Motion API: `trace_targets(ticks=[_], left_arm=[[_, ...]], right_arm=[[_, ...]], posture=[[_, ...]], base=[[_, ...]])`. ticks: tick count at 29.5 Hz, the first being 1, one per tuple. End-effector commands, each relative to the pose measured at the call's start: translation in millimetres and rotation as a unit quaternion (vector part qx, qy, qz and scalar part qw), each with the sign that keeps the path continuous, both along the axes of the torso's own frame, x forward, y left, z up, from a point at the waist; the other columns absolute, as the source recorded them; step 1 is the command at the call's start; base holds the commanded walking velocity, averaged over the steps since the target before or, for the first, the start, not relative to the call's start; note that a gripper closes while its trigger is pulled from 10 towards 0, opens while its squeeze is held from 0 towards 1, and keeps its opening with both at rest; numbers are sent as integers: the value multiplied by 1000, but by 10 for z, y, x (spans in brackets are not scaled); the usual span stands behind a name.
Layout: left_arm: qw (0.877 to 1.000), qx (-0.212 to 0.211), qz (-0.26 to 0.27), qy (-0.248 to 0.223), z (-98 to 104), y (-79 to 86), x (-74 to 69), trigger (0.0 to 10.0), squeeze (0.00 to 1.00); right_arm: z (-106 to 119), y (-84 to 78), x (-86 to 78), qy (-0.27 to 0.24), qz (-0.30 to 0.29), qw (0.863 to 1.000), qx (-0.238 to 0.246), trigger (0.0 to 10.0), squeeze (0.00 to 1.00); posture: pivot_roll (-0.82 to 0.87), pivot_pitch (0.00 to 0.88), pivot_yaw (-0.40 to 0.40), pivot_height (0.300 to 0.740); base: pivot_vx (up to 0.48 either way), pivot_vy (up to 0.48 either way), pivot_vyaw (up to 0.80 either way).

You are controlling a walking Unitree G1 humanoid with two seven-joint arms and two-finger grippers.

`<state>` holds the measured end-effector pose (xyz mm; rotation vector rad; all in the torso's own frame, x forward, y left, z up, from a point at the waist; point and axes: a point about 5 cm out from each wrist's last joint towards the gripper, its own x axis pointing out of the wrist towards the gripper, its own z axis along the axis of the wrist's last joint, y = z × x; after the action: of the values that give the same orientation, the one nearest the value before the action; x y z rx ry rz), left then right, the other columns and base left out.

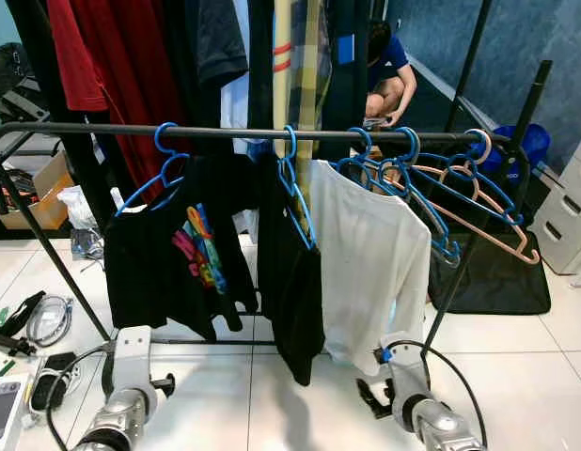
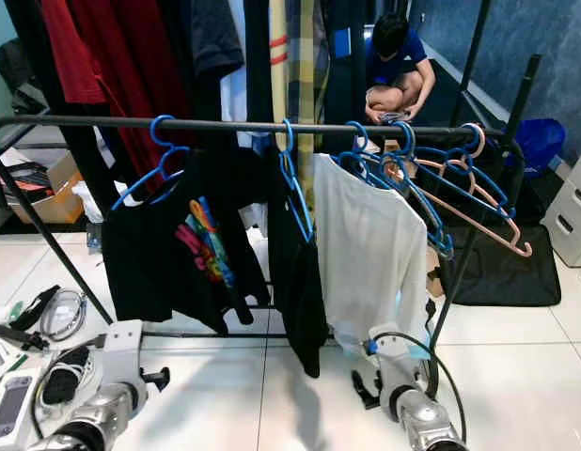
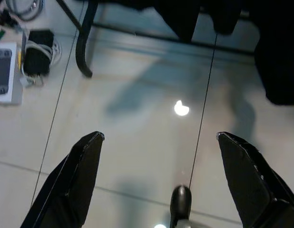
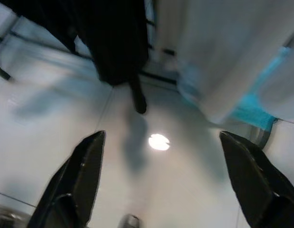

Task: Hang hanger

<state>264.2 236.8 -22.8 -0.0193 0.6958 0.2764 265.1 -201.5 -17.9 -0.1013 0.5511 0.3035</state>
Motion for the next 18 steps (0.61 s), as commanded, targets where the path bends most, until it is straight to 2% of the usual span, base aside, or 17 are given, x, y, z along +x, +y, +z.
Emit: trace_targets(ticks=[1, 2, 3, 4, 5, 8, 11, 12, 13, 14, 15, 16, 17, 18], left_arm=[[1000, 6, 3, -15, 60, 73, 39, 10000, 0], [1000, 8, 0, -20, 80, 93, 51, 10000, 0], [1000, 11, -5, -20, 83, 97, 52, 10000, 0], [1000, 11, -5, -20, 83, 97, 52, 10000, 0], [1000, 14, -11, -19, 77, 94, 46, 10000, 0], [1000, 15, -17, -10, 36, 65, 10, 10000, 0], [999, 17, -27, -10, 32, 41, 13, 10000, 0], [999, 17, -30, -11, 33, 30, 18, 10000, 0], [999, 17, -30, -11, 33, 30, 18, 10000, 0], [999, 18, -33, -10, 33, 22, 21, 10000, 0], [999, 18, -33, -10, 33, 22, 21, 10000, 0], [999, 18, -36, -10, 31, 15, 21, 10000, 0], [999, 17, -37, -9, 29, 11, 21, 10000, 0], [999, 17, -37, -9, 29, 11, 21, 10000, 0]], right_arm=[[286, -126, 222, -62, 4, 998, 25, 10000, 0], [619, -256, 406, -117, 31, 991, 60, 10000, 0], [886, -347, 497, -157, 61, 982, 88, 10000, 0], [886, -347, 497, -157, 61, 982, 88, 10000, 0], [1051, -398, 523, -182, 82, 974, 105, 10000, 0], [1173, -480, 501, -208, 74, 969, 115, 10000, 0], [1308, -543, 494, -243, 55, 958, 145, 10000, 0], [1391, -529, 491, -260, 62, 948, 172, 10000, 0], [1391, -529, 491, -260, 62, 948, 172, 10000, 0], [1487, -475, 484, -273, 83, 937, 202, 10000, 0], [1487, -475, 484, -273, 83, 937, 202, 10000, 0], [1608, -344, 459, -279, 136, 921, 236, 10000, 0], [1644, -276, 444, -276, 165, 915, 243, 10000, 0], [1644, -276, 444, -276, 165, 915, 243, 10000, 0]], posture=[[-61, 0, 42, 740], [-67, 0, 48, 740], [-78, 0, 58, 740], [-78, 0, 58, 740], [-82, 0, 62, 740], [-94, 0, 72, 740], [-94, 0, 72, 740], [-95, 0, 78, 740], [-95, 0, 78, 740], [-95, 0, 78, 740], [-95, 0, 78, 740], [-101, 0, 83, 740], [-101, 0, 84, 740], [-101, 0, 84, 740]], base=[[307, 0, 0], [311, 0, 0], [311, 0, 0], [311, 0, 0], [311, 0, 0], [316, 0, 0], [316, 0, 0], [319, 0, 0], [319, 0, 0], [315, 0, 0], [315, 0, 0], [319, 0, 0], [315, 0, 0], [315, 0, 0]])
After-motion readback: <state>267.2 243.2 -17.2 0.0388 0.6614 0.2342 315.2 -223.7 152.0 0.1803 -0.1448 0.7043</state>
